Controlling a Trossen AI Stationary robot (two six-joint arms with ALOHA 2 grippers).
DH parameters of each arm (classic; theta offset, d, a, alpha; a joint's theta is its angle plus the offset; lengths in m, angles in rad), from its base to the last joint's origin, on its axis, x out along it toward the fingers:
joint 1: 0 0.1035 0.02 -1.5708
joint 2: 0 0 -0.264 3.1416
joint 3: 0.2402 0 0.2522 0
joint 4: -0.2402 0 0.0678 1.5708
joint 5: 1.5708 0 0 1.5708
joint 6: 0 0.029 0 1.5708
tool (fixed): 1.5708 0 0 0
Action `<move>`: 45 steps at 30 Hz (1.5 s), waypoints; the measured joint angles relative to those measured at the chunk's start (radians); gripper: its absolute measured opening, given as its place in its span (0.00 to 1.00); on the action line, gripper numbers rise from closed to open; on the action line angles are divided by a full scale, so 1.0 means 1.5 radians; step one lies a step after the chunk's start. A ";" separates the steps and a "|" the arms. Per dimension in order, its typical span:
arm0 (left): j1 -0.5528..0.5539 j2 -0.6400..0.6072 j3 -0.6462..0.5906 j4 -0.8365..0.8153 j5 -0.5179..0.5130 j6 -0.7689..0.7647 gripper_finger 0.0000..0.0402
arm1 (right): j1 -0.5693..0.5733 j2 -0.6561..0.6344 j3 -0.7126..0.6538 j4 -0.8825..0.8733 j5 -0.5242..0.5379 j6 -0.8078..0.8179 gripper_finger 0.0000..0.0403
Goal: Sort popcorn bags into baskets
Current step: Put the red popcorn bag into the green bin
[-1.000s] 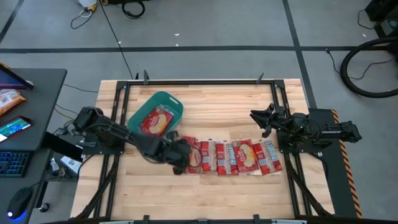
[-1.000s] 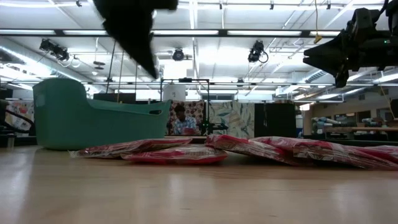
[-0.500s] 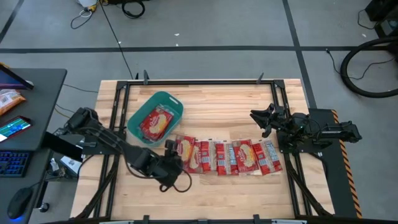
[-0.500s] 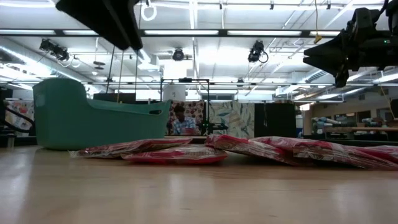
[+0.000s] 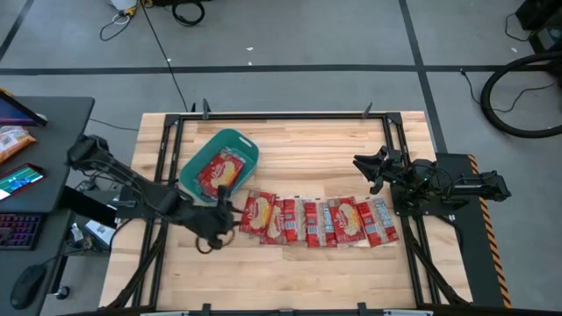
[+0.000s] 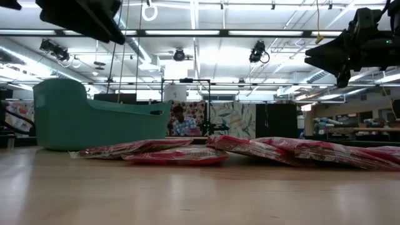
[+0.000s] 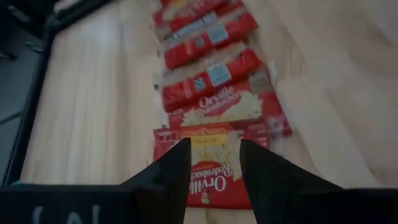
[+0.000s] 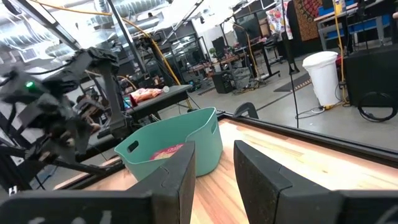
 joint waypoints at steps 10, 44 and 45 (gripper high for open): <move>0.003 -0.219 -0.170 0.202 -0.033 0.059 0.35 | 0.000 0.000 0.000 0.000 0.000 0.000 0.29; 0.003 -0.454 -0.523 0.646 -0.080 0.284 0.35 | -0.020 0.017 0.000 0.293 0.163 0.011 0.29; 0.003 -0.454 -0.523 0.653 -0.082 0.304 0.35 | -0.022 0.026 0.000 0.292 0.151 0.031 0.29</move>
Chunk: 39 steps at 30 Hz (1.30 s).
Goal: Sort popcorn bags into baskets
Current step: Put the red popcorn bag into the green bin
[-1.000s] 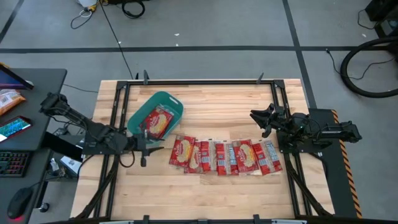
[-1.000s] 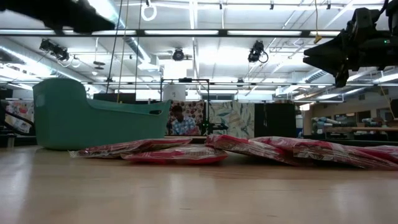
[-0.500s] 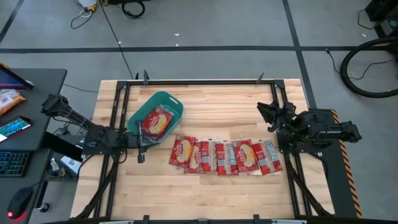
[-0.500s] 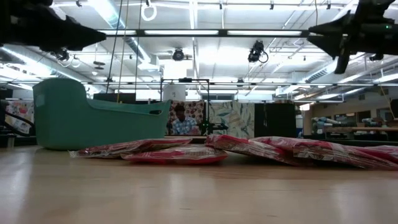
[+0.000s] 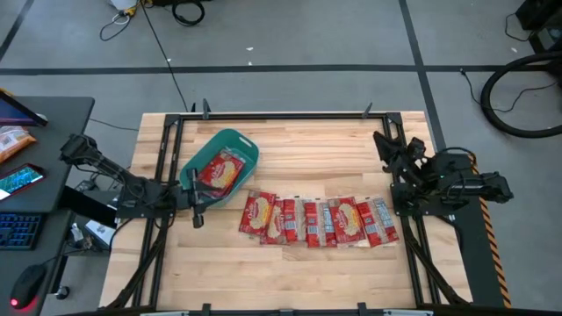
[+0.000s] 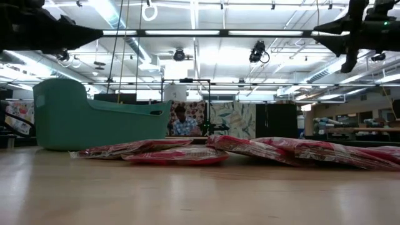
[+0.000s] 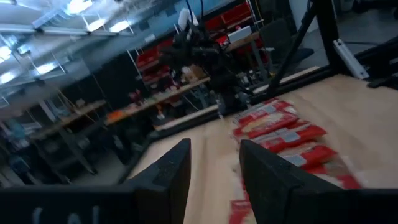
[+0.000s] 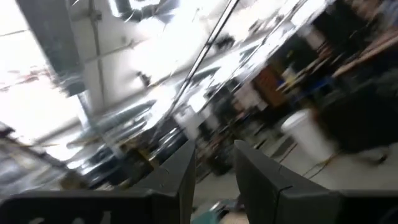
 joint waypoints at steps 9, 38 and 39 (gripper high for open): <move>0.012 0.001 0.000 0.007 -0.004 0.063 0.35 | -0.001 0.160 0.000 0.053 -0.186 0.150 0.29; 0.019 0.002 -0.001 0.001 -0.004 -0.015 0.35 | 0.043 0.850 0.451 -0.170 -0.322 -0.005 0.29; 0.019 0.002 -0.001 0.001 -0.004 -0.015 0.35 | 0.047 0.869 0.472 -0.180 -0.322 -0.021 0.29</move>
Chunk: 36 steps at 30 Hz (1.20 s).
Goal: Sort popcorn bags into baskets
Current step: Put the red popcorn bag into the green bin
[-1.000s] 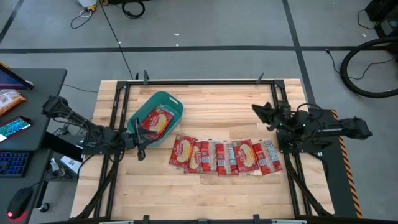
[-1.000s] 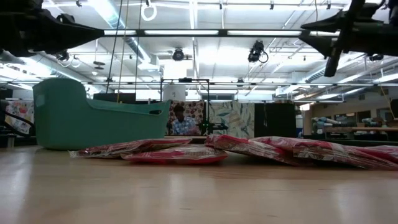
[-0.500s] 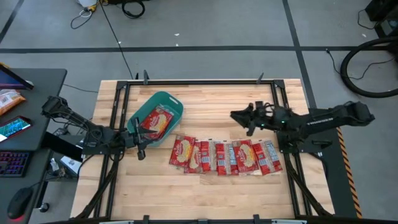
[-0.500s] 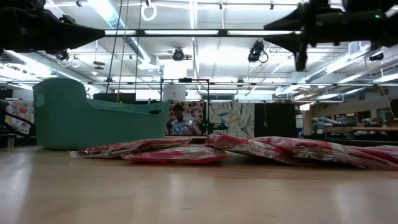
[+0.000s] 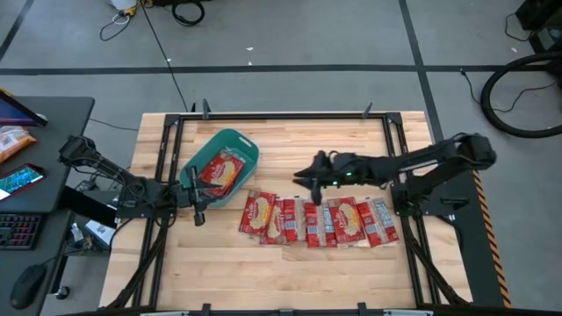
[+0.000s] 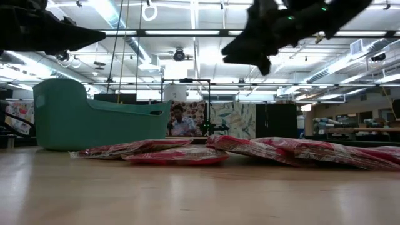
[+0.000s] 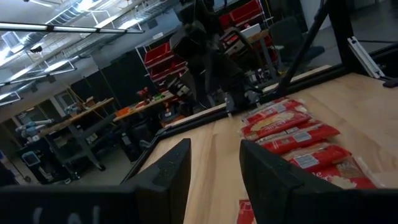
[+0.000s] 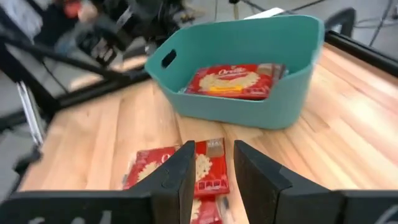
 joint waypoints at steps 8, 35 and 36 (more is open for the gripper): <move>0.000 0.000 0.000 -0.011 0.000 0.000 0.35 | 0.044 0.128 0.175 -0.119 0.021 -0.142 0.29; 0.000 0.000 -0.001 -0.020 0.000 -0.018 0.35 | 0.069 0.236 0.355 -0.598 0.052 -0.018 0.61; 0.000 0.000 -0.001 -0.020 0.000 -0.018 0.35 | 0.070 0.236 0.355 -0.601 0.053 -0.005 0.62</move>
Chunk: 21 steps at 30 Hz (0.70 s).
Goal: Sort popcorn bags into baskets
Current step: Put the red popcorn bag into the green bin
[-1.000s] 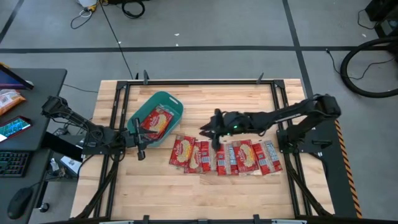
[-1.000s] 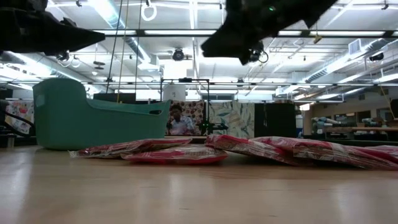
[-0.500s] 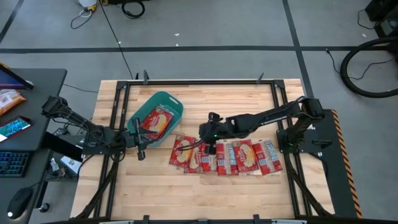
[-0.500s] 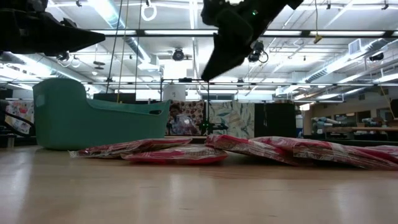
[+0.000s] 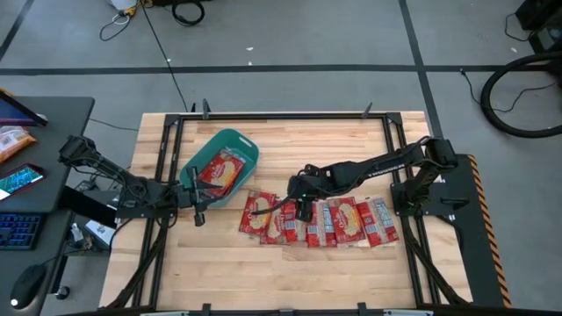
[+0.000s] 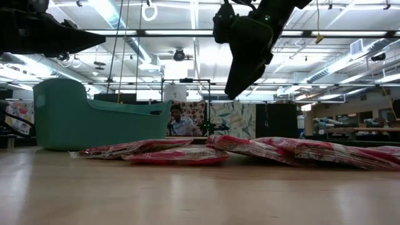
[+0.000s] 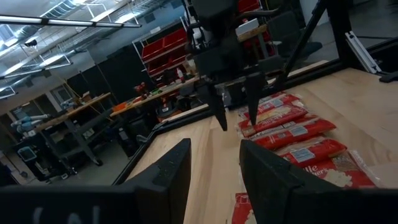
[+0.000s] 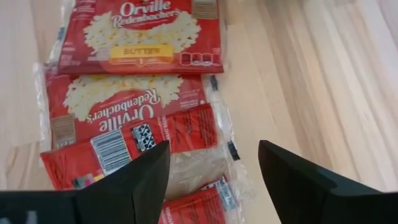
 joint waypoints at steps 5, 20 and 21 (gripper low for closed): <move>0.000 0.000 0.000 0.000 0.000 -0.023 0.35 | 0.026 0.027 0.000 0.014 0.016 0.012 0.61; 0.000 0.003 0.000 -0.001 0.017 -0.280 0.35 | 0.061 0.130 0.000 0.128 0.031 -0.111 0.55; 0.000 0.003 0.000 -0.005 0.022 -0.288 0.35 | 0.058 0.135 -0.001 0.131 0.026 -0.117 0.54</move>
